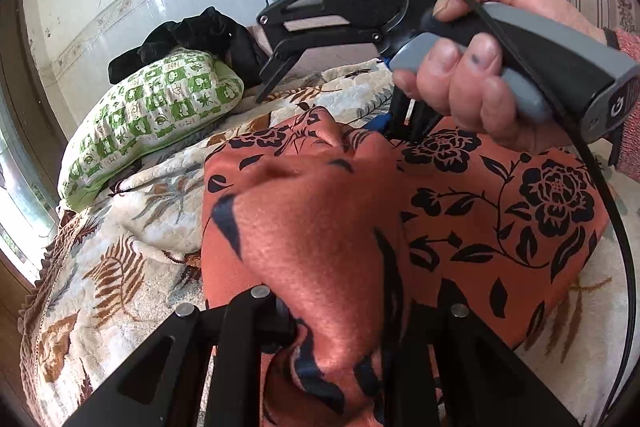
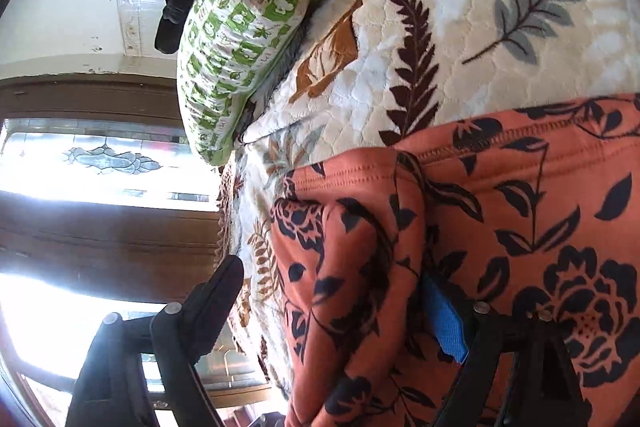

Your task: Fold small clothes

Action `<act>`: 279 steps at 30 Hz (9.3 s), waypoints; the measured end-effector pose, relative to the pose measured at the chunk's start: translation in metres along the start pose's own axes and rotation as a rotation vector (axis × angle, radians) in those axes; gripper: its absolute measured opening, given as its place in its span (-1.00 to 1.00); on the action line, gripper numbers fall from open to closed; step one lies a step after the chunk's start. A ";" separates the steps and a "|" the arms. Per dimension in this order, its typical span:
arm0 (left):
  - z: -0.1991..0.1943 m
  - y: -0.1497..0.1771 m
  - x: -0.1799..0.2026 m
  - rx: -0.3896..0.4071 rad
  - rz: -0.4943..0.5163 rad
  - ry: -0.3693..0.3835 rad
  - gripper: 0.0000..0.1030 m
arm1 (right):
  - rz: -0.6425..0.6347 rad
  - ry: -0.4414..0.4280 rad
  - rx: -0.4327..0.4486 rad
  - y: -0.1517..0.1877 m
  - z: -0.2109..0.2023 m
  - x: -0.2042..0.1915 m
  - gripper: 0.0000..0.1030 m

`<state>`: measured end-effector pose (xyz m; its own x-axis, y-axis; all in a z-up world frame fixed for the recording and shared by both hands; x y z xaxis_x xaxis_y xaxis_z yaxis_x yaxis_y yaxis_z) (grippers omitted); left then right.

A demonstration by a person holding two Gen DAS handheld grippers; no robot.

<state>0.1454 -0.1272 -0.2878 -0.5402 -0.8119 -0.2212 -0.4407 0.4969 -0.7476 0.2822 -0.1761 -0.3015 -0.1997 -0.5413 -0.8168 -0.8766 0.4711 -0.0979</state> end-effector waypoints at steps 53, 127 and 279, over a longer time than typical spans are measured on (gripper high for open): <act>0.018 -0.013 0.010 -0.168 -0.070 0.143 0.38 | -0.415 0.637 0.261 0.115 -0.159 0.087 -0.12; 0.028 0.004 -0.012 -0.183 -0.237 0.184 0.77 | -0.341 0.697 0.241 0.130 -0.147 0.093 -0.26; 0.072 -0.011 -0.004 -0.399 -0.498 0.524 0.85 | 0.090 0.199 0.346 0.068 -0.171 0.165 0.43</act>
<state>0.2040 -0.1517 -0.3239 -0.4352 -0.7670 0.4715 -0.8850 0.2684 -0.3804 0.1149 -0.3530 -0.3456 -0.3789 -0.5955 -0.7083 -0.6600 0.7104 -0.2442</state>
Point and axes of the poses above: each gripper's, at about its wrist camera, not at the fingertips, and z roughly the way its jaws point, x to its right, y to its underside, the point moved 10 cm from there along z, roughly the way its jaws point, and after that the axes turned 1 degree about -z, right-handed, at the moved point
